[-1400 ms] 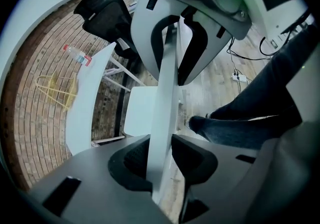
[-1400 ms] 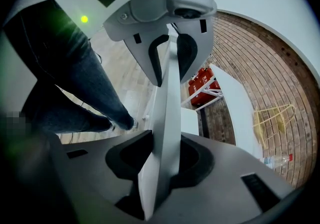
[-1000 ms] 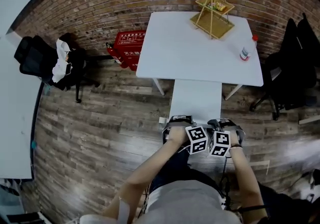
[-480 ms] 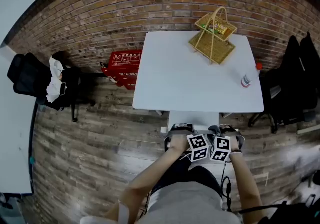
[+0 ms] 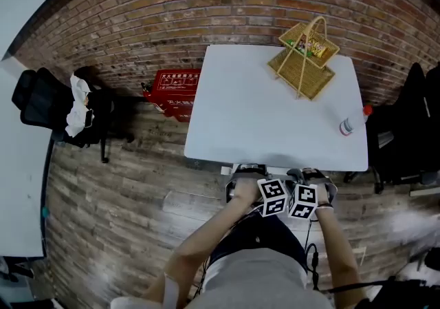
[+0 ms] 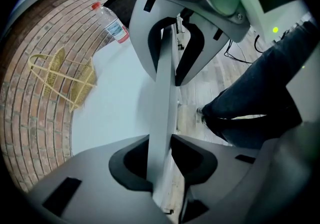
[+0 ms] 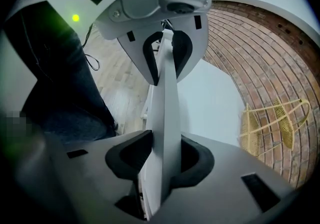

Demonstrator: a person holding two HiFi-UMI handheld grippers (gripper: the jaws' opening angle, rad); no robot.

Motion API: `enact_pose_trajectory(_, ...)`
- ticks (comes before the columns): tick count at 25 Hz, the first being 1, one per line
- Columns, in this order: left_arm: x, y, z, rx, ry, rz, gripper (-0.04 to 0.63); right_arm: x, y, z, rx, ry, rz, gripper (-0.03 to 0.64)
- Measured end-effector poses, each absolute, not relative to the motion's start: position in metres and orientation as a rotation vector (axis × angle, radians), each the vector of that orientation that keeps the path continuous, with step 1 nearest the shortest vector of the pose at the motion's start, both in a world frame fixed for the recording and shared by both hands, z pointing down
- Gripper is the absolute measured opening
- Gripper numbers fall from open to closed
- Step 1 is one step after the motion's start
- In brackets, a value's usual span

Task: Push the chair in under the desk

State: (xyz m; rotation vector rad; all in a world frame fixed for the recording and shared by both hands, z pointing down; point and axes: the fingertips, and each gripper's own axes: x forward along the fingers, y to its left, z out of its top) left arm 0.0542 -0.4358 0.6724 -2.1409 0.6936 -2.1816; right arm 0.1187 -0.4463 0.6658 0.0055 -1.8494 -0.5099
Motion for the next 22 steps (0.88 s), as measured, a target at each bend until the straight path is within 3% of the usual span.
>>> enact_pose_trajectory(18, 0.044, -0.449, 0.671, -2.224, 0.808, -2.147, 0.150, 0.109, -0.455, 0.668, -0.027, -1.865, -0.524, 0.127)
enact_pose_trajectory(20, 0.045, -0.449, 0.669, -2.253, 0.875, -2.082, 0.173, 0.109, -0.454, 0.667, 0.003, -1.891, -0.478, 0.151)
enact_pose_trajectory(22, 0.045, -0.449, 0.665, -2.269, 0.929, -1.998, 0.184, 0.104, -0.449, 0.663, 0.023, -1.950, -0.413, 0.238)
